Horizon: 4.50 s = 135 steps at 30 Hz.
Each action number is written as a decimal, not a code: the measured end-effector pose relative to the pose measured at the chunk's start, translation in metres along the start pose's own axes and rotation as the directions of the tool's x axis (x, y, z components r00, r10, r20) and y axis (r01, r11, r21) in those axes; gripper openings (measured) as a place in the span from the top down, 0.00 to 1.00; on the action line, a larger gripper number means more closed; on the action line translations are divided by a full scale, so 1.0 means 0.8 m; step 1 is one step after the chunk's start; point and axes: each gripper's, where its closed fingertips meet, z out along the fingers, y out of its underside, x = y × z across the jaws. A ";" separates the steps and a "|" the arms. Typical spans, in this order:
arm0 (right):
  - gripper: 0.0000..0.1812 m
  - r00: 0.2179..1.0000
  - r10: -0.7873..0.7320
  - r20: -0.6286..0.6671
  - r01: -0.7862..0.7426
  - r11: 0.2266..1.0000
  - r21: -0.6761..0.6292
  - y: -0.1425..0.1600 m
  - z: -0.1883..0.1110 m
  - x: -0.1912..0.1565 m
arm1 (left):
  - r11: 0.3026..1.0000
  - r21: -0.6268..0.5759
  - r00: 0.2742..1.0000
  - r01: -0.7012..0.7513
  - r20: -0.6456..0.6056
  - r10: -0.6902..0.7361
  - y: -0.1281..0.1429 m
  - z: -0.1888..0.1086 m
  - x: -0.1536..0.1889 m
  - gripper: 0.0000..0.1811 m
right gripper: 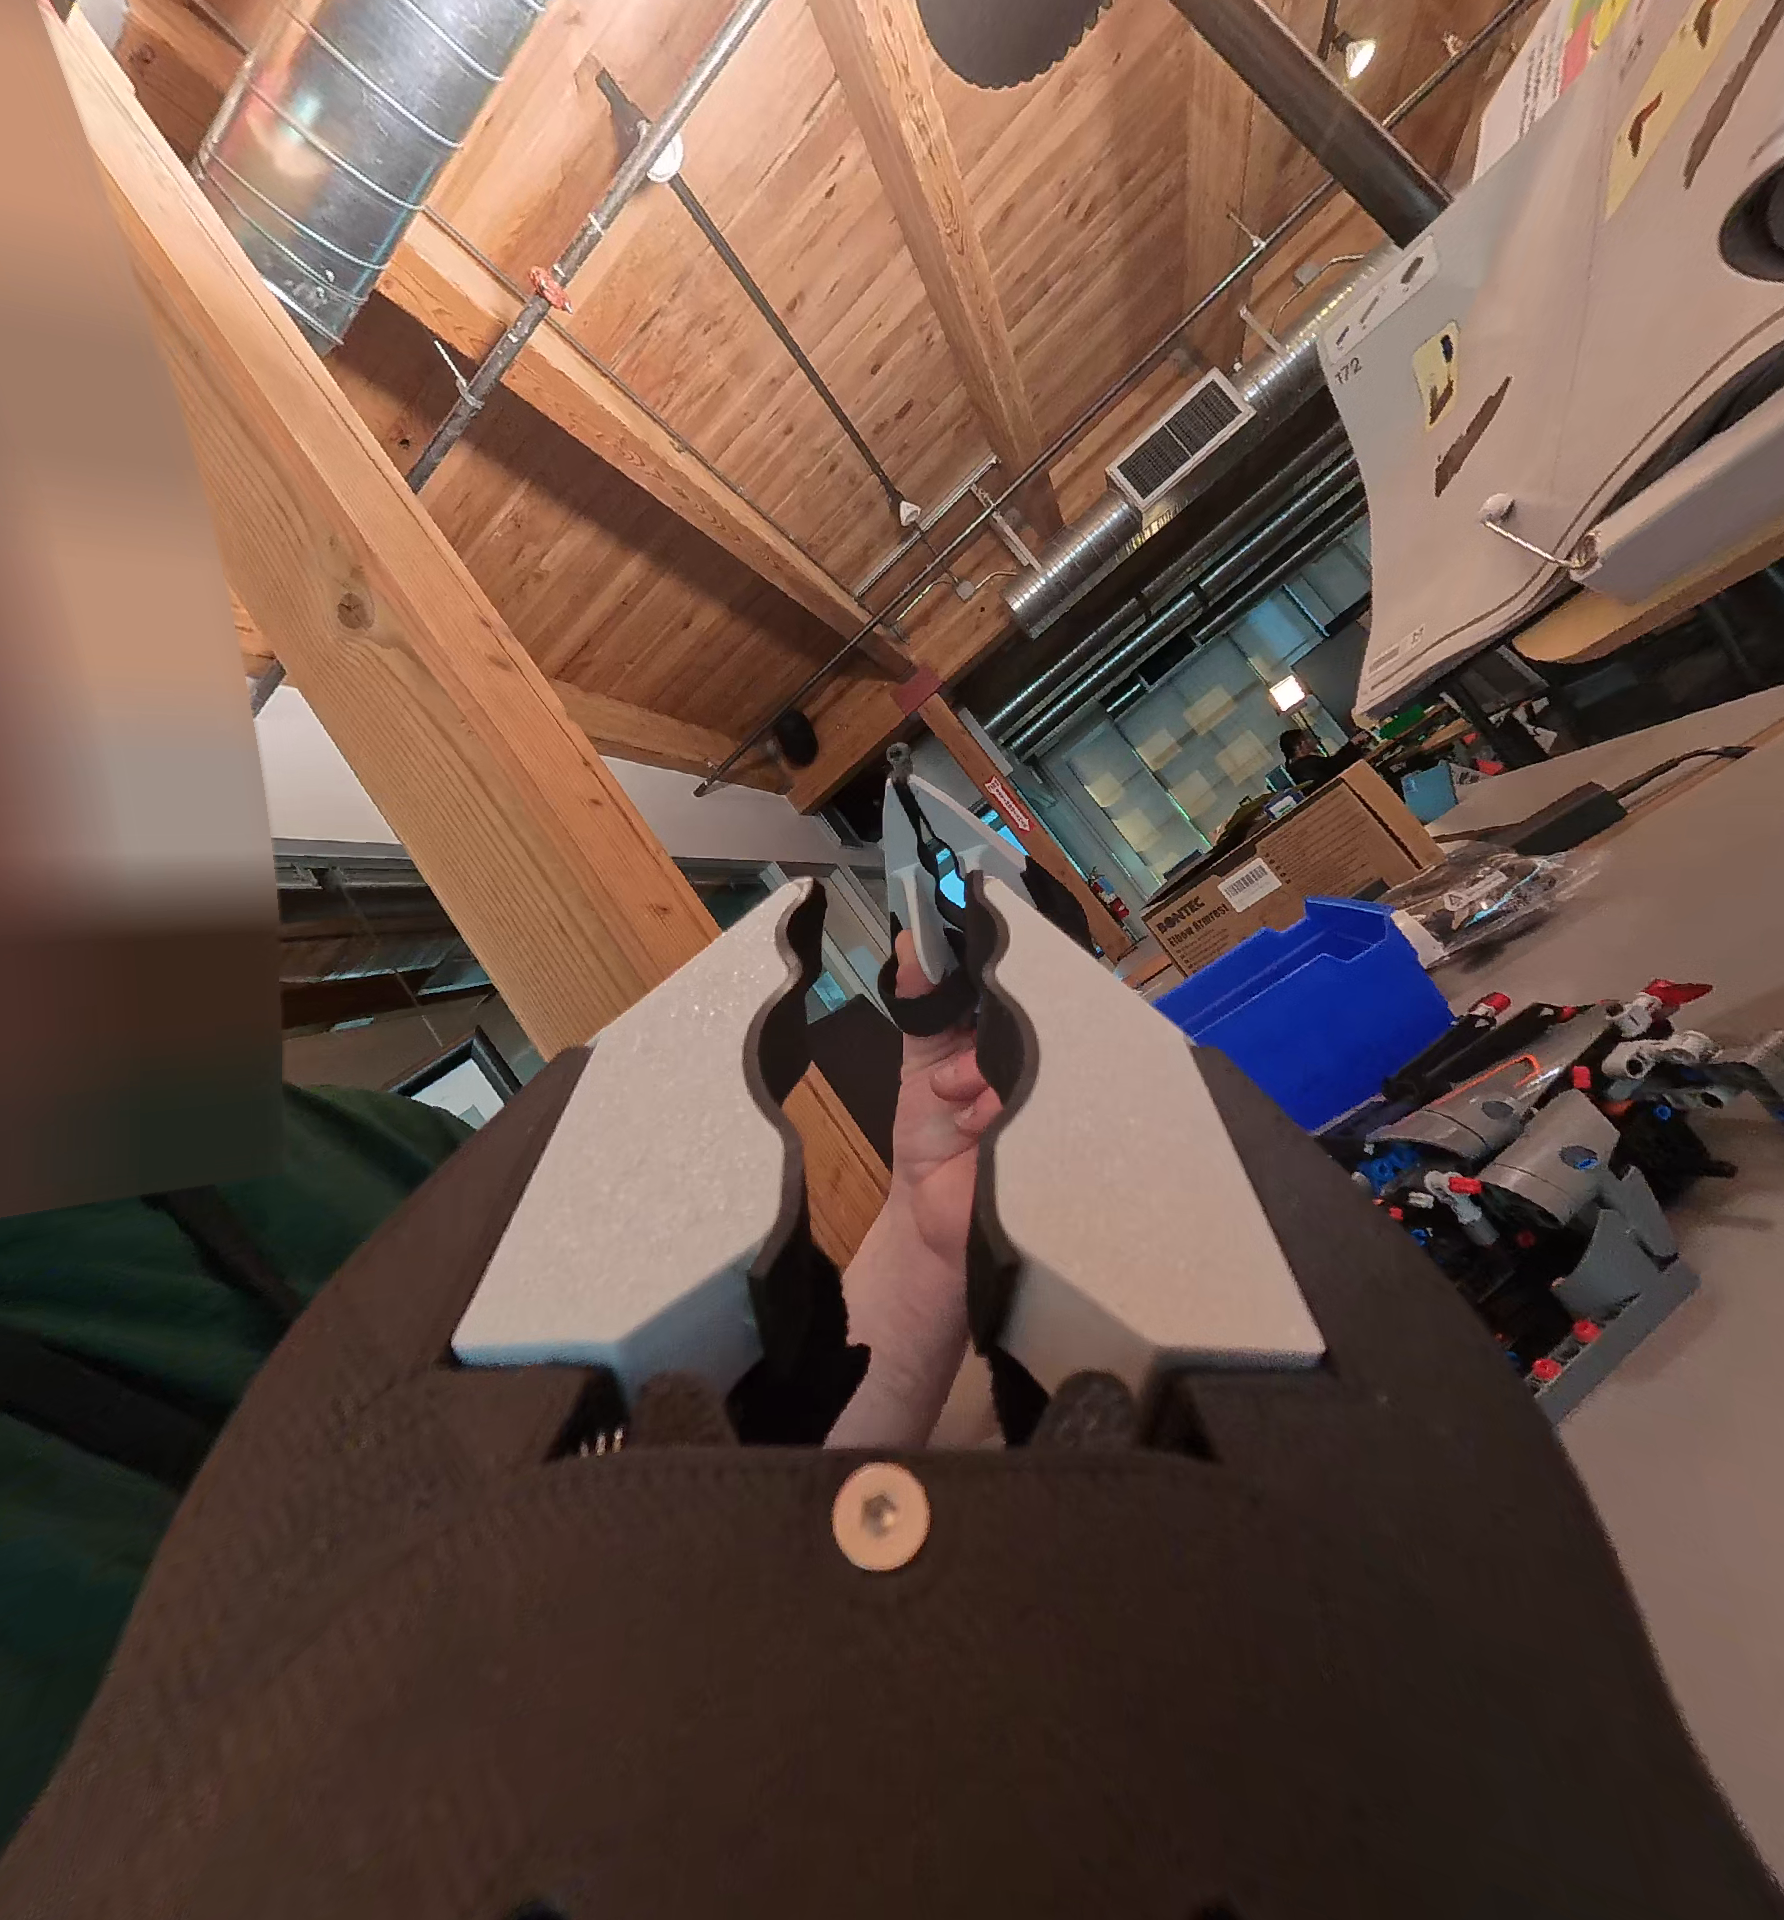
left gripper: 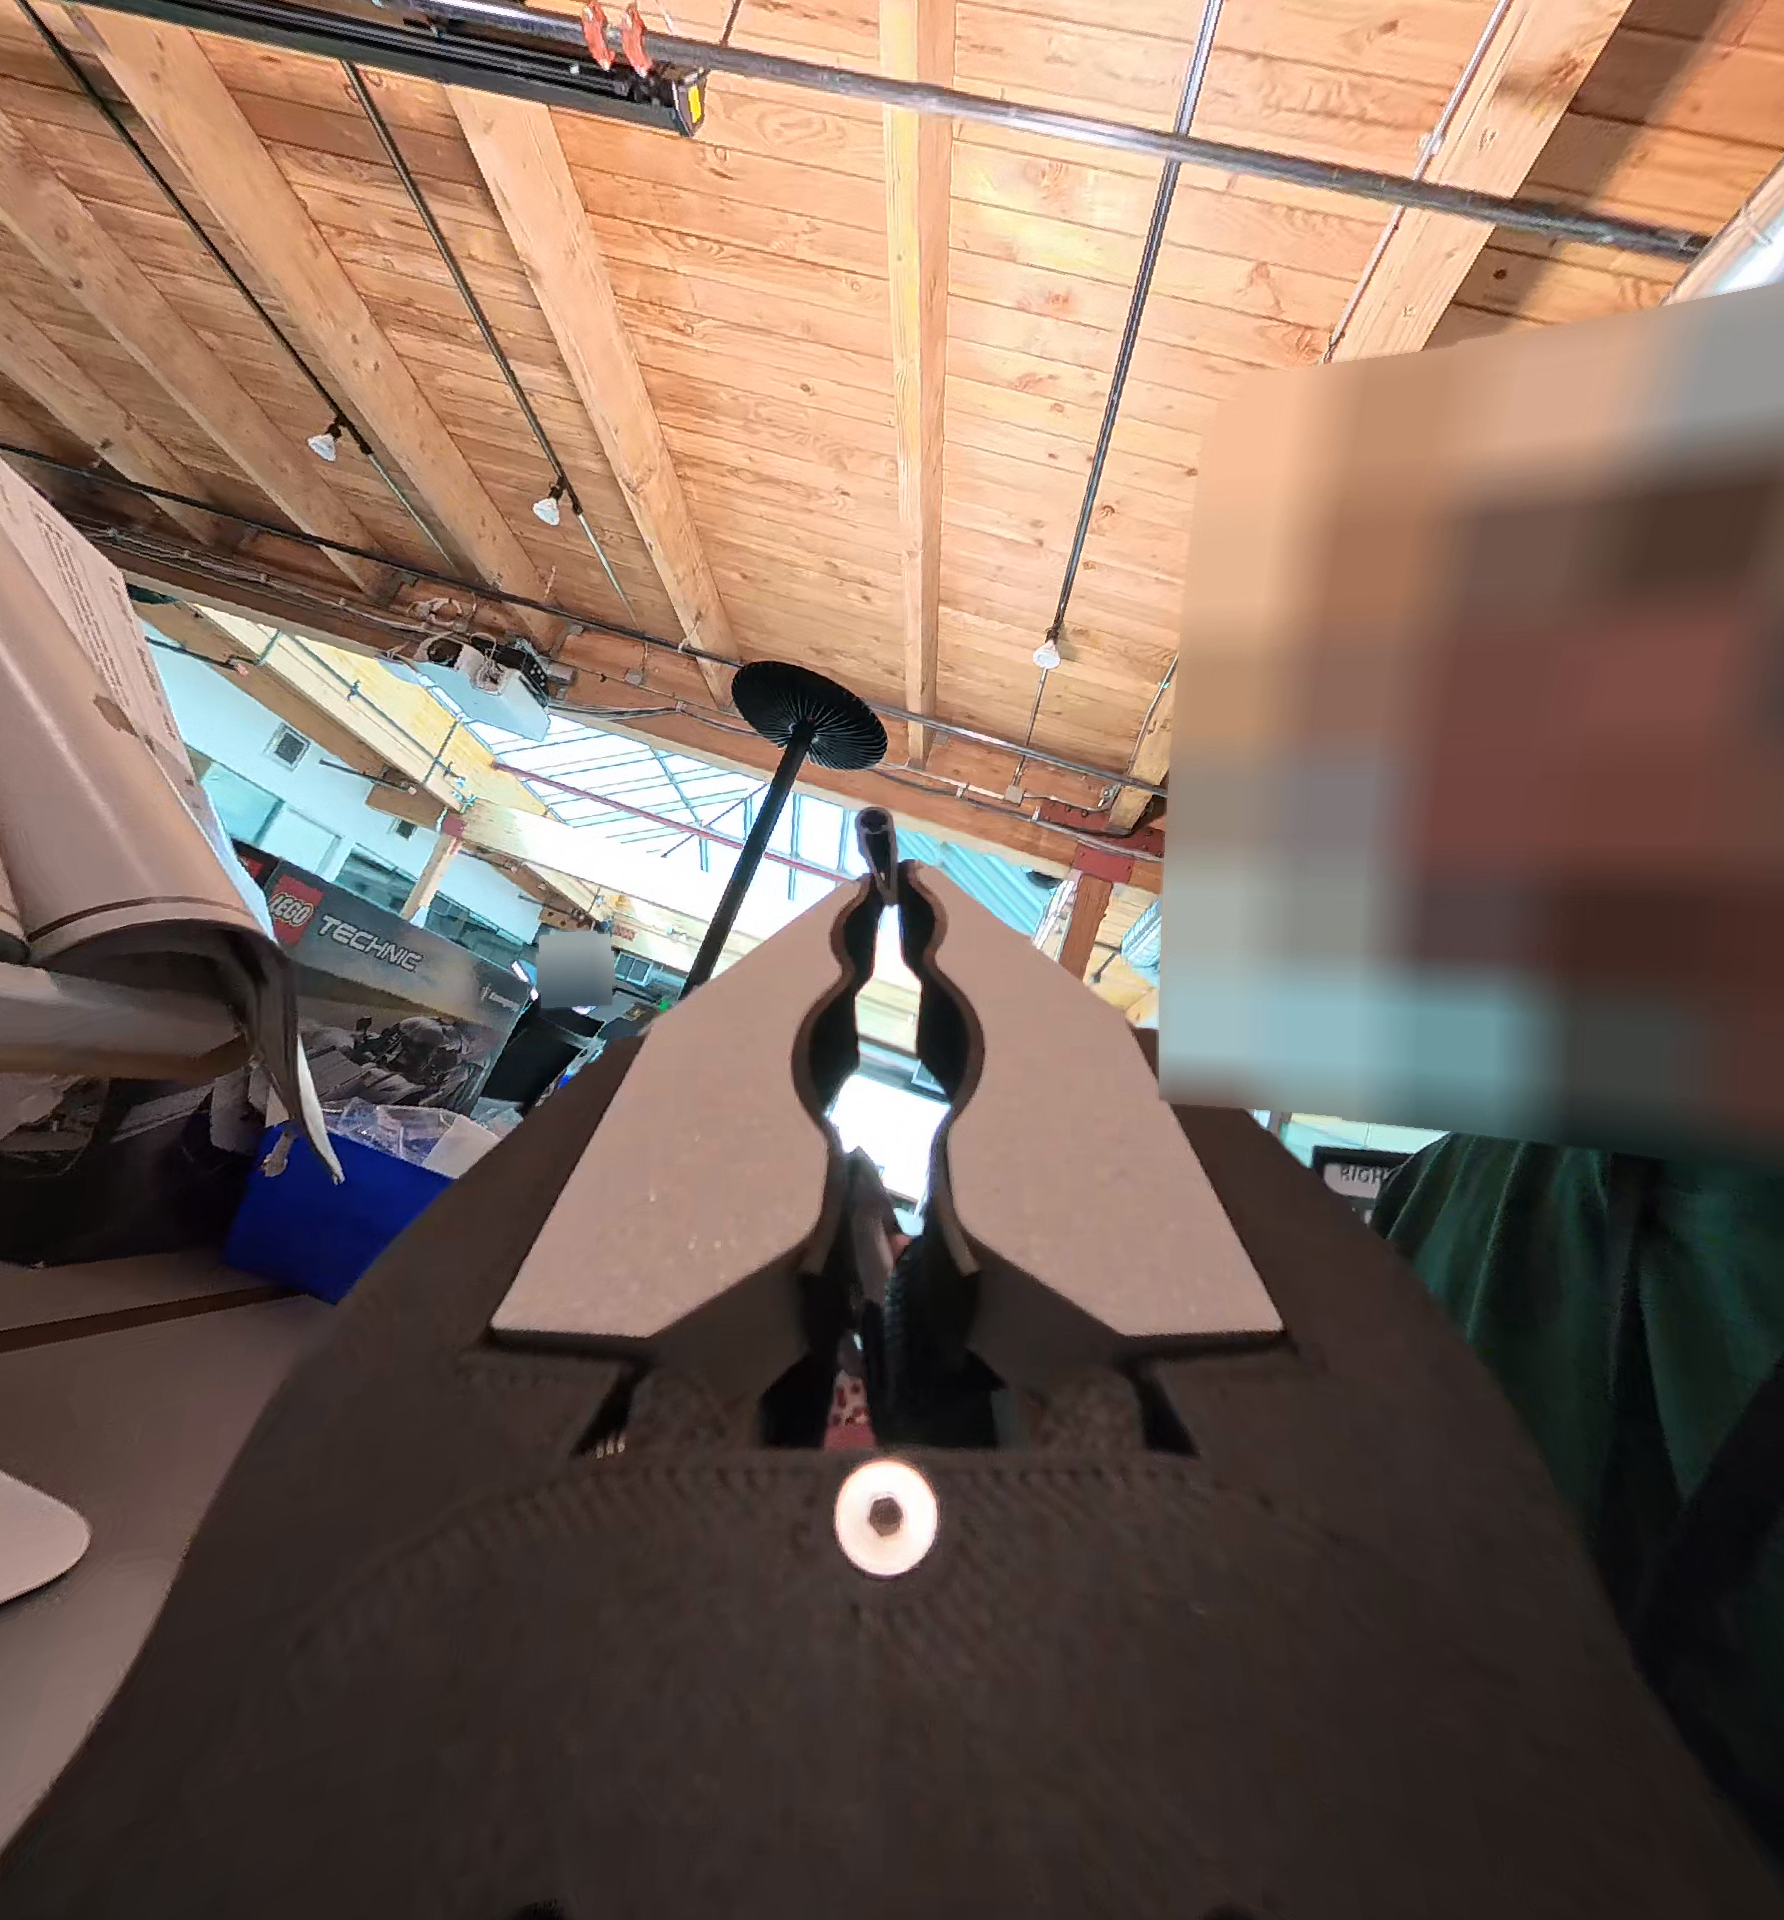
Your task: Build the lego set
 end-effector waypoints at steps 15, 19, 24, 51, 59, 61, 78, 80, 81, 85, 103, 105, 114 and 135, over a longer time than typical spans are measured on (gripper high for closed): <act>0.89 0.555 -0.641 -0.530 0.382 0.762 -0.523 -0.043 -0.084 0.003 | 0.972 -0.217 0.996 -0.088 -0.019 0.086 0.053 0.027 0.013 0.99; 0.95 0.325 -0.769 -0.550 0.182 0.622 -0.762 -0.026 -0.161 0.016 | 0.965 -0.245 0.996 -0.094 -0.033 0.089 0.064 0.032 0.017 1.00; 0.96 0.284 -0.804 -0.523 -0.213 0.479 -0.852 0.044 -0.237 0.032 | 0.960 -0.264 0.996 -0.089 -0.033 0.084 0.071 0.033 0.018 1.00; 0.94 -0.059 -0.844 -0.533 -0.430 0.503 -0.749 -0.002 -0.353 -0.010 | 0.951 -0.293 0.995 -0.098 -0.020 0.097 0.080 0.033 0.016 0.99; 0.95 0.003 -0.833 -0.554 -0.572 0.452 -0.684 0.035 -0.393 0.012 | 0.950 -0.296 0.995 -0.100 -0.024 0.097 0.081 0.034 0.018 0.99; 0.95 0.004 -0.834 -0.552 -0.593 0.442 -0.673 0.039 -0.400 0.016 | 0.950 -0.297 0.995 -0.100 -0.021 0.098 0.081 0.033 0.016 0.99; 0.98 0.086 -0.800 -0.594 -0.577 0.446 -0.684 0.050 -0.400 0.029 | 0.948 -0.305 0.996 -0.089 -0.012 0.089 0.084 0.033 0.011 0.99; 0.98 0.091 -0.805 -0.586 -0.578 0.437 -0.690 0.051 -0.398 0.029 | 0.948 -0.305 0.996 -0.090 -0.012 0.091 0.084 0.033 0.011 0.99; 0.99 0.098 -0.805 -0.586 -0.578 0.433 -0.692 0.053 -0.397 0.029 | 0.948 -0.304 0.996 -0.090 -0.013 0.090 0.084 0.033 0.011 0.99; 0.98 0.113 -0.800 -0.590 -0.579 0.429 -0.693 0.057 -0.393 0.028 | 0.948 -0.305 0.996 -0.090 -0.016 0.089 0.084 0.033 0.012 0.99; 0.89 -0.068 -0.839 -0.540 -0.317 0.531 -0.786 -0.022 -0.333 0.003 | 0.892 -0.406 0.980 -0.197 -0.061 0.188 0.122 0.049 0.035 0.99; 0.89 -0.093 -0.849 -0.521 -0.272 0.525 -0.807 -0.034 -0.321 -0.003 | 0.886 -0.418 0.980 -0.200 -0.080 0.184 0.131 0.052 0.041 0.99; 0.89 -0.067 -0.880 -0.470 -0.128 0.475 -0.871 -0.039 -0.255 -0.011 | 0.876 -0.434 0.976 -0.209 -0.146 0.161 0.144 0.057 0.066 0.99; 0.89 0.292 -0.886 -0.360 0.299 0.442 -0.846 0.003 -0.105 -0.032 | 0.881 -0.456 0.987 -0.125 -0.151 0.062 0.161 0.060 0.059 0.99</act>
